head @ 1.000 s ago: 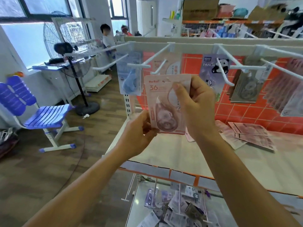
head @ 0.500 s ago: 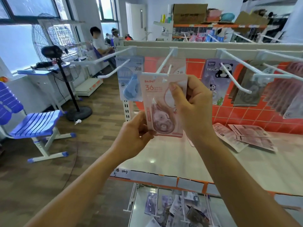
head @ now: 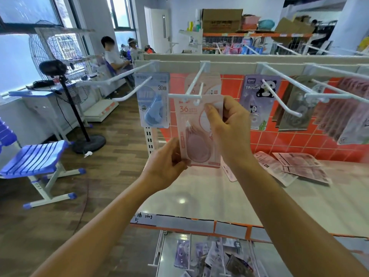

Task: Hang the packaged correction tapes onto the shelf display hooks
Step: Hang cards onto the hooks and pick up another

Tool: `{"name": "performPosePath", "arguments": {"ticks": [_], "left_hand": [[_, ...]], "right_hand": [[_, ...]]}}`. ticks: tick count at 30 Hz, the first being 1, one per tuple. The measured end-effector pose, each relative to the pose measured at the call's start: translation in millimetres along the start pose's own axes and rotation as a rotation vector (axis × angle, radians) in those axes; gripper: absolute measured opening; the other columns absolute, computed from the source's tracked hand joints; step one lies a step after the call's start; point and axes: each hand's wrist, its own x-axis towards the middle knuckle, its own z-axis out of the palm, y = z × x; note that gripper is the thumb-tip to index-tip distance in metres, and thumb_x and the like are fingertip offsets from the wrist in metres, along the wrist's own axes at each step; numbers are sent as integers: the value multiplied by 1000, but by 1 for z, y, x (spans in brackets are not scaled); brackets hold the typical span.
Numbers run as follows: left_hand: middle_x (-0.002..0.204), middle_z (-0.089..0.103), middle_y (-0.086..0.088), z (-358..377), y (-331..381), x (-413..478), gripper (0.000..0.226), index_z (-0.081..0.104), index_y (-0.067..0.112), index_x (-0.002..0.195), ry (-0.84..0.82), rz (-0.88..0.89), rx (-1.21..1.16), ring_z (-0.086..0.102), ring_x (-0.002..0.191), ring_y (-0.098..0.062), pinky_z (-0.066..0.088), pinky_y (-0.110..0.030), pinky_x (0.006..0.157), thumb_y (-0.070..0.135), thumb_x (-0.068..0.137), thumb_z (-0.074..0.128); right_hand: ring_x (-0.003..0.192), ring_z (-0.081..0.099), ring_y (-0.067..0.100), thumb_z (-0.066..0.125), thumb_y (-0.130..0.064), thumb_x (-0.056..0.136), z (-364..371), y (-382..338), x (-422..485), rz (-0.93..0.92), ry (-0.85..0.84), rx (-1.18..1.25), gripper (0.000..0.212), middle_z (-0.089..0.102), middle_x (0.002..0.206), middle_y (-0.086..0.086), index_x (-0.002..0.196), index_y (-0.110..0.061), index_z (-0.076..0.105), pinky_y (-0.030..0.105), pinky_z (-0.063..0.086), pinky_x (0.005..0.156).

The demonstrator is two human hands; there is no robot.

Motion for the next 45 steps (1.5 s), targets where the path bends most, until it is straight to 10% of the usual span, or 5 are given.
{"name": "performPosePath", "arguments": {"ticks": [18,31,45], "left_hand": [[77,68,-10,36,-21,79,23,63,4,83,112,-202,289,65,73,-31,55,-43,68,27,80,62],[137,52,-10,137,-34,59,58,39,6,137,-253,-293,517,50,124,-28,39,-33,101,31,90,62],[124,63,-10,210,-30,50,41,55,13,123,-451,-234,622,59,108,-28,47,-36,93,43,94,49]], "right_hand": [[71,52,10,58,-40,92,-2,55,57,142,50,-357,25,56,74,-9,82,-17,60,22,35,63],[116,56,27,57,-25,91,-88,186,-12,545,-193,-741,34,63,124,8,122,-11,61,32,42,92],[108,57,29,56,-21,88,-114,224,-56,550,-434,-817,25,56,125,7,110,-15,68,32,45,84]]}}
